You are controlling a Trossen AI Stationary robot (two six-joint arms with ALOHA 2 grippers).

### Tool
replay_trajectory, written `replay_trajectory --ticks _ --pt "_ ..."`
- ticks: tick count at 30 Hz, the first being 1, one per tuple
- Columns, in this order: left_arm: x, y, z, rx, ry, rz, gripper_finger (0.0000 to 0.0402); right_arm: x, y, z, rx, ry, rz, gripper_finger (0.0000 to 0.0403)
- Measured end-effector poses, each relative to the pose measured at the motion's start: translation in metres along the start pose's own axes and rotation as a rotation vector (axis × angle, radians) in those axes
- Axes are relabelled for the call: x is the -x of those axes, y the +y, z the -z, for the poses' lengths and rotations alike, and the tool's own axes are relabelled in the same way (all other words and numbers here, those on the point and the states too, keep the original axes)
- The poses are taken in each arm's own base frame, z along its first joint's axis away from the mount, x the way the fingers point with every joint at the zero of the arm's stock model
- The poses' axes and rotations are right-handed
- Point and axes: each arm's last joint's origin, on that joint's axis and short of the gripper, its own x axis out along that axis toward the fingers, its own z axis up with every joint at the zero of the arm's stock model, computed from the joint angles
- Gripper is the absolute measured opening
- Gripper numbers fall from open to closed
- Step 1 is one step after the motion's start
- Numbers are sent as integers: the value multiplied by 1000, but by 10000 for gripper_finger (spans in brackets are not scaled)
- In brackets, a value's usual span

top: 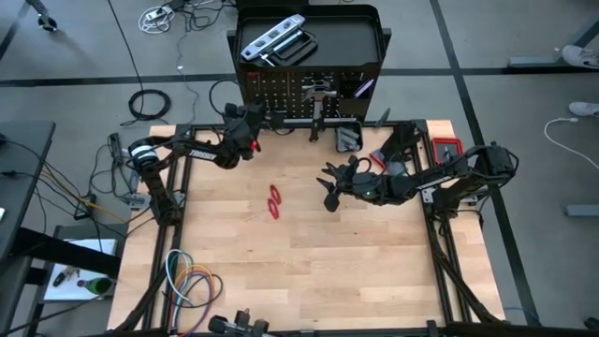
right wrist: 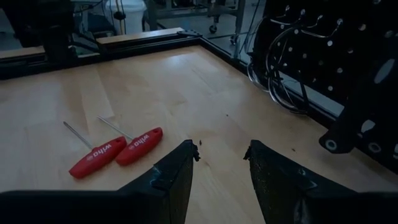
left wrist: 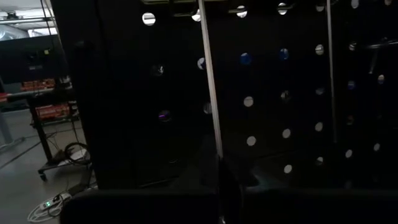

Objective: Hang tools onto peg board
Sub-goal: Remove the left allen wrench from the peg board

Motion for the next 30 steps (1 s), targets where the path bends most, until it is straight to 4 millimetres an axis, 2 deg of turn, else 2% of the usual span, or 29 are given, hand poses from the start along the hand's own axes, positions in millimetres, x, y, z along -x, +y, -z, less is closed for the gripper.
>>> replay_trajectory --ticks 18,26,30 --pt "-3 4 -3 14 -34 -18 0 0 0 0 -8 1 0 162" --pt "-8 8 -4 10 -41 -11 39 0 0 0 -11 0 0 162" --pt "-14 6 -8 -5 -29 -16 37 0 0 0 -15 0 0 162"
